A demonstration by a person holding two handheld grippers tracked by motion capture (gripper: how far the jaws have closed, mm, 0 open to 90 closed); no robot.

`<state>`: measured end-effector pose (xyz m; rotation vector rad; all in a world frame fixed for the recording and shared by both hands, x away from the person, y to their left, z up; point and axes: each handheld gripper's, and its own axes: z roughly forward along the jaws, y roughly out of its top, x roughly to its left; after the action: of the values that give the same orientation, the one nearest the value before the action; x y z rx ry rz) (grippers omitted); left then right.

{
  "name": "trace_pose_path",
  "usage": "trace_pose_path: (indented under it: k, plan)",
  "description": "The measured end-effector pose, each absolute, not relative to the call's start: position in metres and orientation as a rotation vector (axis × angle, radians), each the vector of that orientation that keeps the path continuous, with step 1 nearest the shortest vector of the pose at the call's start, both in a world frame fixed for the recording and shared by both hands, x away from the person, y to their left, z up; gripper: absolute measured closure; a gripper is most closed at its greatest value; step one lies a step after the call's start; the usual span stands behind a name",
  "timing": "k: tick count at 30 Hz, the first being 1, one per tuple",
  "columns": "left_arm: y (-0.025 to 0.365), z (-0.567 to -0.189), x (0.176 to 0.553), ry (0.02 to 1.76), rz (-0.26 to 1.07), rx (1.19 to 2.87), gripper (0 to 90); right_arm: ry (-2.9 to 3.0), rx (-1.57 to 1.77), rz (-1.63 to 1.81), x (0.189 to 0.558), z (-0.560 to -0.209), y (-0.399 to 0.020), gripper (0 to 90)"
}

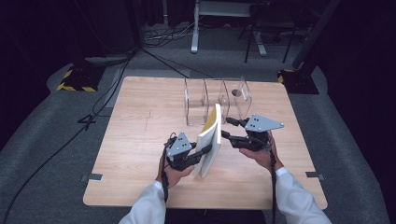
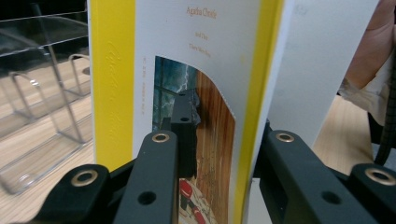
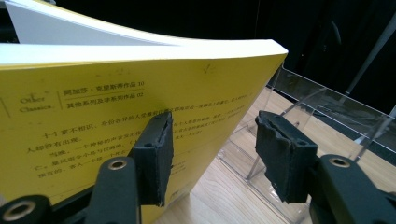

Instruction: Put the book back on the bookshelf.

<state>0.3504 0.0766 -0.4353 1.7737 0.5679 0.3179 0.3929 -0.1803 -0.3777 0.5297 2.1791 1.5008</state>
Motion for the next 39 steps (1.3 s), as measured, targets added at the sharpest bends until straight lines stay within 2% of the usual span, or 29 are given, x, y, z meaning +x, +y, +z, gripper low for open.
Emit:
trace_pose_path:
  k: [11,23,28,29,30,34,39]
  plan:
    - [0.075,-0.434,0.343,0.561,0.341,1.794,70.0,2.171,0.531,1.522,0.386,-0.380,-0.188,45.8]
    - [0.095,-0.431,0.321,0.526,0.336,1.860,59.7,2.215,0.453,1.549,0.367,-0.395,-0.170,43.5]
    - [0.096,-0.432,0.319,0.508,0.296,1.890,47.8,2.223,0.451,1.538,0.365,-0.400,-0.170,43.0]
    - [0.096,-0.432,0.318,0.494,0.274,1.898,41.7,2.222,0.452,1.544,0.365,-0.400,-0.170,42.9]
    - [0.095,-0.432,0.318,0.485,0.247,1.901,30.9,2.226,0.451,1.544,0.366,-0.401,-0.171,41.7]
    - [0.083,-0.432,0.312,0.447,0.246,1.939,23.6,2.234,0.424,1.529,0.364,-0.402,-0.168,41.3]
    - [0.072,-0.430,0.310,0.509,0.306,1.938,19.1,2.233,0.434,1.534,0.365,-0.402,-0.166,40.9]
